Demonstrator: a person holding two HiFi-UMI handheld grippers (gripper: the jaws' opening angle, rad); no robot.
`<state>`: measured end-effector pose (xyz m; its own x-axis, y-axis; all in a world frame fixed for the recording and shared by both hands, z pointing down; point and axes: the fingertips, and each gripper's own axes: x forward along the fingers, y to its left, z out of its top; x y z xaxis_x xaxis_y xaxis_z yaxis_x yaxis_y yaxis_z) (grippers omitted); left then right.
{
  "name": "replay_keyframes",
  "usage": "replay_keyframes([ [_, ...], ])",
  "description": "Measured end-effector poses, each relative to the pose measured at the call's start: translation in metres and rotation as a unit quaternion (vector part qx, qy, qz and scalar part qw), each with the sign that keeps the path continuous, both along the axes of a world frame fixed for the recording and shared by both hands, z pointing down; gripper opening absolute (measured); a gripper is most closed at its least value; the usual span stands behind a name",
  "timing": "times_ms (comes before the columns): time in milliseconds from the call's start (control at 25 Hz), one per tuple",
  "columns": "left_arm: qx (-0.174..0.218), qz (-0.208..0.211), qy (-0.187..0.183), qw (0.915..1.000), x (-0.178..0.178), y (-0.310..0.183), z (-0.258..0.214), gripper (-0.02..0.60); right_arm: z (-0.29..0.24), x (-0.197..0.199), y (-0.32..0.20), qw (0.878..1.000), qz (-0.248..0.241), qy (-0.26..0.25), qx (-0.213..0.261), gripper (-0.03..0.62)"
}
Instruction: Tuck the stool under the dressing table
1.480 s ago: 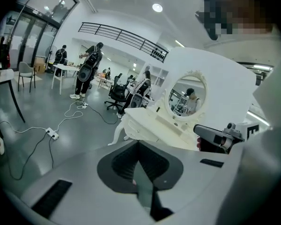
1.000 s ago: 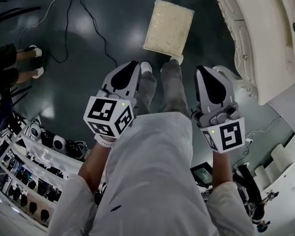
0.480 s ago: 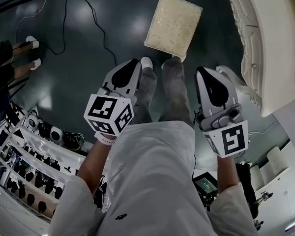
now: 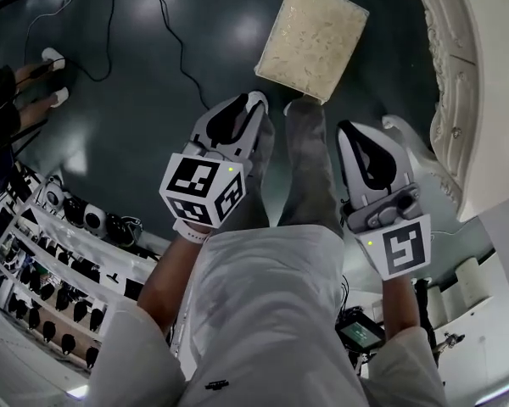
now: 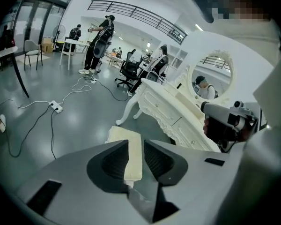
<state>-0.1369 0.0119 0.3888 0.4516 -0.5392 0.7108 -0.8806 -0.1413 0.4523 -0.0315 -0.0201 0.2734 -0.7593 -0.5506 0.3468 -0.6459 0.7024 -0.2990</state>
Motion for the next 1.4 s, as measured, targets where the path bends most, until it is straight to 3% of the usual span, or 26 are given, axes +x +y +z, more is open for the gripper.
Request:
replay_keyframes([
  [480, -0.029, 0.007, -0.001, 0.9995, -0.002, -0.004, 0.068, 0.140, 0.047, -0.001, -0.005, 1.000, -0.007, 0.008, -0.020, 0.012],
  [840, -0.054, 0.042, -0.019, 0.9975, -0.004, -0.003, 0.120, 0.140, 0.086, -0.010, 0.004, 0.999, -0.002, 0.010, -0.041, 0.035],
  [1080, -0.060, 0.069, -0.037, 0.9951, -0.004, 0.001, 0.161, 0.141, 0.108, 0.002, -0.001, 0.999, 0.028, 0.025, -0.036, 0.035],
  [1400, -0.079, 0.097, -0.035, 0.9916, -0.002, 0.013, 0.203, 0.216, 0.132, 0.006, -0.001, 0.998, 0.043, 0.027, -0.046, 0.035],
])
